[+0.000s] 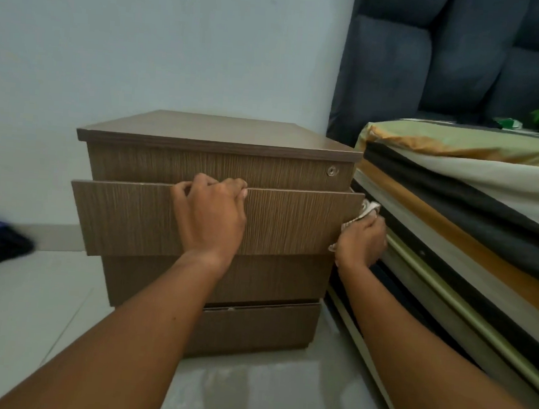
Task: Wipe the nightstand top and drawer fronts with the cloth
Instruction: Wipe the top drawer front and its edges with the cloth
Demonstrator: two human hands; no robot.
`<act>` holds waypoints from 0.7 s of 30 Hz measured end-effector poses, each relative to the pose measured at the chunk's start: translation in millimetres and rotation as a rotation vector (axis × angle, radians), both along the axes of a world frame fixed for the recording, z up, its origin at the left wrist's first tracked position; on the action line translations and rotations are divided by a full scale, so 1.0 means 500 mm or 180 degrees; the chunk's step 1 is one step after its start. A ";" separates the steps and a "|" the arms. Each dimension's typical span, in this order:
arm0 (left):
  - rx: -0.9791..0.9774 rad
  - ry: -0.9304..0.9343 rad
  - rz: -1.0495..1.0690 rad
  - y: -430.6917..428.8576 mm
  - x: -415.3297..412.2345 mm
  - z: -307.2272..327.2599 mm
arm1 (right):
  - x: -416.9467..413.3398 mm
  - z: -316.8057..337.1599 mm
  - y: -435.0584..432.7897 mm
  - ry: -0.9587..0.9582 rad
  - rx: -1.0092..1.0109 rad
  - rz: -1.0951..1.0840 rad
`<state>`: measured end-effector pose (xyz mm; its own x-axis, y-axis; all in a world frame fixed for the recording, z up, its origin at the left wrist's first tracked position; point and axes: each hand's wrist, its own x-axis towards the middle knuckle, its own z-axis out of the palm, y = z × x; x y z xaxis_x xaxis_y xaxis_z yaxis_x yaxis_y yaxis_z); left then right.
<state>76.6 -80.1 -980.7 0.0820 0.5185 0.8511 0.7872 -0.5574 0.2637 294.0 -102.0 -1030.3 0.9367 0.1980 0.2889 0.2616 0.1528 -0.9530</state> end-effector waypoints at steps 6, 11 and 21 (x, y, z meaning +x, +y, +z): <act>0.0077 0.0130 0.0155 0.007 -0.039 0.014 | -0.084 -0.012 0.015 0.0540 0.1086 -0.0131; 0.0023 0.0147 0.0286 0.017 -0.045 -0.002 | -0.136 -0.002 0.069 -0.0843 0.0867 0.0169; -0.0031 -0.0193 -0.0108 0.086 -0.135 0.014 | -0.323 -0.107 0.162 -0.3771 -0.0300 0.0721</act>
<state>9.3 -37.2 -973.8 0.0483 0.5246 0.8500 0.7503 -0.5808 0.3158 132.2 -20.8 -1083.6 0.0423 0.3898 0.9199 0.9562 0.2510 -0.1503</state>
